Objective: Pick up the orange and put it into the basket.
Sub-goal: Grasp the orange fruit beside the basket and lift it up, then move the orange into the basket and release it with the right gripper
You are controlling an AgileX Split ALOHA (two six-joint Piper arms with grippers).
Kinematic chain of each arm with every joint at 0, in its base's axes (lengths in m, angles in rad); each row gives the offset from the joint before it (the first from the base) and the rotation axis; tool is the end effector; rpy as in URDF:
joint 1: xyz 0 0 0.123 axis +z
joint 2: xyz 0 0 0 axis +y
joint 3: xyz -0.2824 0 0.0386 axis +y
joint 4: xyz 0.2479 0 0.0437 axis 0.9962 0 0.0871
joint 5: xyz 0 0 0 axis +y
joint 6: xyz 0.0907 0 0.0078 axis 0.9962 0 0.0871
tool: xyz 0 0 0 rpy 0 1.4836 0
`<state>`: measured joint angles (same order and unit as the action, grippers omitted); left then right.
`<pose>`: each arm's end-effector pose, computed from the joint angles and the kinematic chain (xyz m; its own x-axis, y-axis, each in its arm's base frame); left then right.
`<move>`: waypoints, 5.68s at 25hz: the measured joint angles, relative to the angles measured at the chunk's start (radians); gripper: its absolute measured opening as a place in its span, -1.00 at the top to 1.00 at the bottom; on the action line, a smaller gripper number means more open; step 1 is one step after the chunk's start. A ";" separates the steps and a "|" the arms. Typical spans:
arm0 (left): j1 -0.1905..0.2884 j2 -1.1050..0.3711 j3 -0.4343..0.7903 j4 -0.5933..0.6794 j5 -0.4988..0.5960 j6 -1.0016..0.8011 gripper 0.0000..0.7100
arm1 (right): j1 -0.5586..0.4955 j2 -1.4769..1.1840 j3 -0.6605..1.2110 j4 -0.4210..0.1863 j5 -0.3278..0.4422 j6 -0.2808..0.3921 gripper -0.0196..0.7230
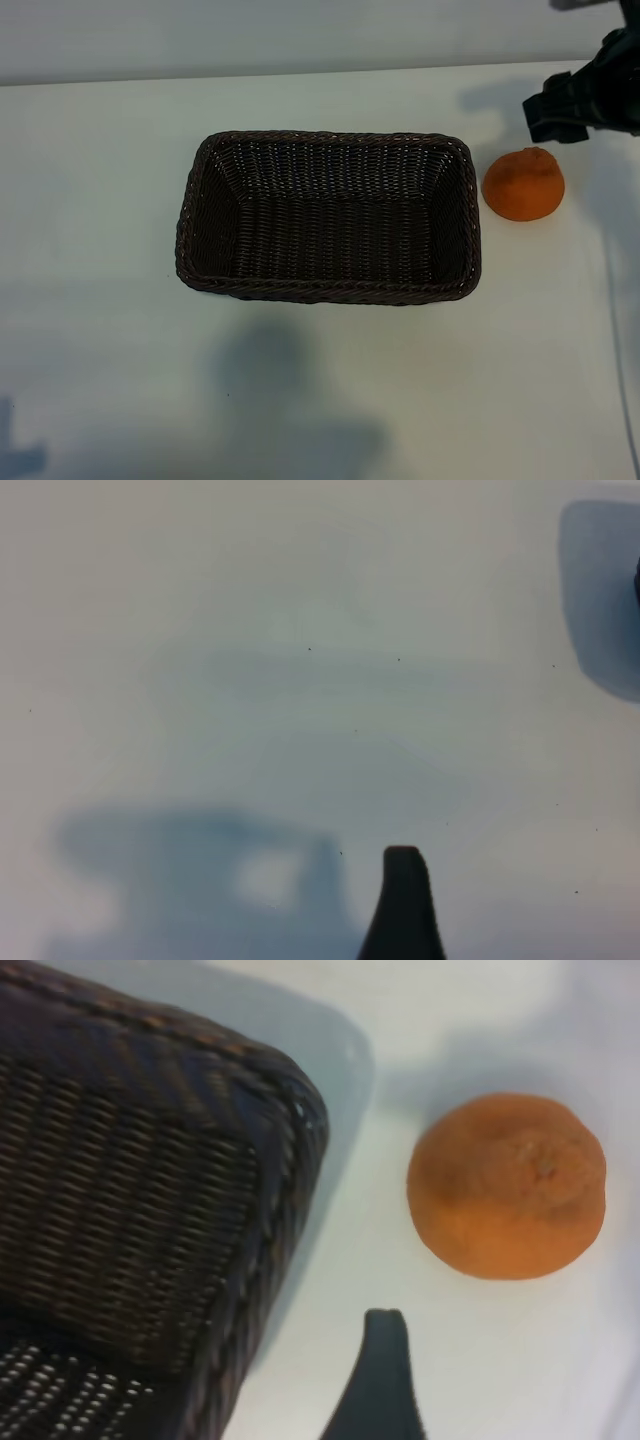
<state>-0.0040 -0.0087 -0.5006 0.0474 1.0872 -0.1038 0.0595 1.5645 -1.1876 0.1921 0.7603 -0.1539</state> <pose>-0.0074 0.0039 0.2752 -0.4666 -0.0797 -0.8809 -0.0713 0.9961 -0.0524 0.3276 0.0315 0.2771 -0.8594 -0.0650 -0.5071 -0.1373 0.9848 0.1065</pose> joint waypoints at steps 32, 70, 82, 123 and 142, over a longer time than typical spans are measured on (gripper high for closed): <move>0.000 0.000 0.000 0.000 0.000 0.000 -0.61 | 0.000 0.351 -0.178 -0.145 -0.069 0.176 -0.65; 0.000 0.000 0.000 0.000 0.000 0.000 -0.61 | 0.000 0.443 -0.179 -0.174 -0.130 0.205 -0.65; 0.000 0.000 0.000 0.000 0.000 0.000 -0.61 | 0.000 0.488 -0.179 -0.182 -0.137 0.219 -0.24; 0.000 0.000 0.000 0.000 0.000 0.000 -0.61 | 0.119 0.133 -0.460 -0.216 0.327 0.245 0.75; 0.000 0.000 0.000 0.000 0.000 0.000 -0.61 | 0.422 0.215 -0.460 -0.192 0.288 0.244 0.75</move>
<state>-0.0040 -0.0087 -0.5006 0.0474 1.0872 -0.1038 0.4818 1.7792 -1.6473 0.0000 1.0479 0.0898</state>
